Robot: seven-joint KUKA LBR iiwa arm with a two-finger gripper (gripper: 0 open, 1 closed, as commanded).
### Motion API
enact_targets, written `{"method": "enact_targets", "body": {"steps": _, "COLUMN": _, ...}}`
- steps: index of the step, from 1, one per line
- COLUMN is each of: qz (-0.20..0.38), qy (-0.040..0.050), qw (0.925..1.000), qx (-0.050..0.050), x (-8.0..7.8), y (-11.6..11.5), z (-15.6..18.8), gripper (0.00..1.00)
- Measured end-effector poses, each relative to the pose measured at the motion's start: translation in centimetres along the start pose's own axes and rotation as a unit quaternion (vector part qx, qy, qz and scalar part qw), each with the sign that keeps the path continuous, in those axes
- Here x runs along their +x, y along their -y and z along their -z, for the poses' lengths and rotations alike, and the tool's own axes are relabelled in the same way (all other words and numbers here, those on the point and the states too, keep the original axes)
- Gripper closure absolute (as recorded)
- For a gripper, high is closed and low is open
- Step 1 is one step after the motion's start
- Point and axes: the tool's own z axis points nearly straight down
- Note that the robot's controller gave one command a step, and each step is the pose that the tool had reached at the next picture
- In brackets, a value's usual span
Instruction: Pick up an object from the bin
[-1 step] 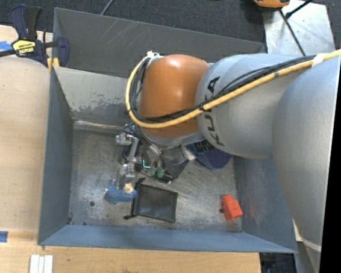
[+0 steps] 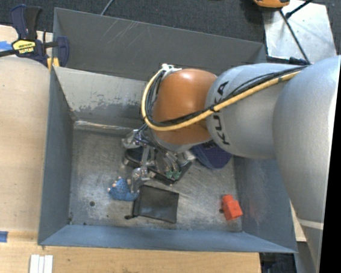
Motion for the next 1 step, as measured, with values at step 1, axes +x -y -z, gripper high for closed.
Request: {"method": "enact_targets", "body": {"steps": 1, "qz": -0.001, "qy": -0.0075, "qw": 1.0000, "qx": -0.001, "x": 0.25, "y": 0.00, "z": -0.12, "gripper": 1.00}}
